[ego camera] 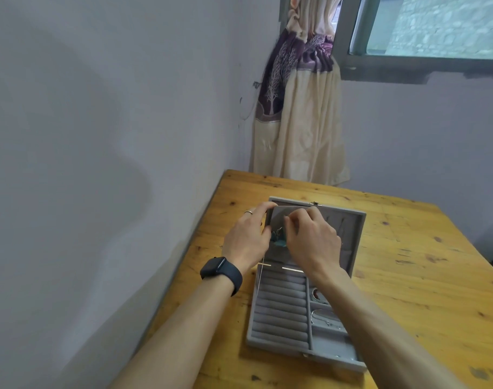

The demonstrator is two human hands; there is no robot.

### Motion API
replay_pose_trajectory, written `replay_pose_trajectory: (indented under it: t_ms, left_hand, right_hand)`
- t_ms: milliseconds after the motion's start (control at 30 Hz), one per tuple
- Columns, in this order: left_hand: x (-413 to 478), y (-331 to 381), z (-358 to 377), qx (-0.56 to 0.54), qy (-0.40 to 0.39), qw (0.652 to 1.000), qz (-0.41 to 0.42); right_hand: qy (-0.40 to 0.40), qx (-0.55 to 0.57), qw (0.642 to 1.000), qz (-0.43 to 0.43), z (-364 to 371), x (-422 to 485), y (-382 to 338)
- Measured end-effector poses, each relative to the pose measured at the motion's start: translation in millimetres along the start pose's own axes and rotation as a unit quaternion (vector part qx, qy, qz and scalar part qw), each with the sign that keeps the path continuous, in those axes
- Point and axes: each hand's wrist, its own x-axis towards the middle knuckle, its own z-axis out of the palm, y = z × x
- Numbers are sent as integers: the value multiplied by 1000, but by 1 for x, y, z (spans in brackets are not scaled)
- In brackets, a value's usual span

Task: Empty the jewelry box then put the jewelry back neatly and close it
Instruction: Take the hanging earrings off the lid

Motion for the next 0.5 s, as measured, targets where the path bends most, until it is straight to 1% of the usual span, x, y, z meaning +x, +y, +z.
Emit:
replay_pose_trajectory:
  t_ms: [200, 300, 367, 500]
  left_hand:
    - [0, -1, 1, 0, 0, 1000, 1]
    - [0, -1, 1, -1, 0, 1000, 2]
    - [-1, -1, 1, 0, 0, 1000, 4]
    - [0, -1, 3, 2, -1, 1000, 0]
  right_hand:
    - [-9, 21, 1000, 20, 4, -4, 1]
    - [-7, 32, 998, 53, 4, -1, 0]
    - [-17, 24, 997, 65, 4, 1, 0]
    - [-19, -2, 998, 58, 1, 3, -4]
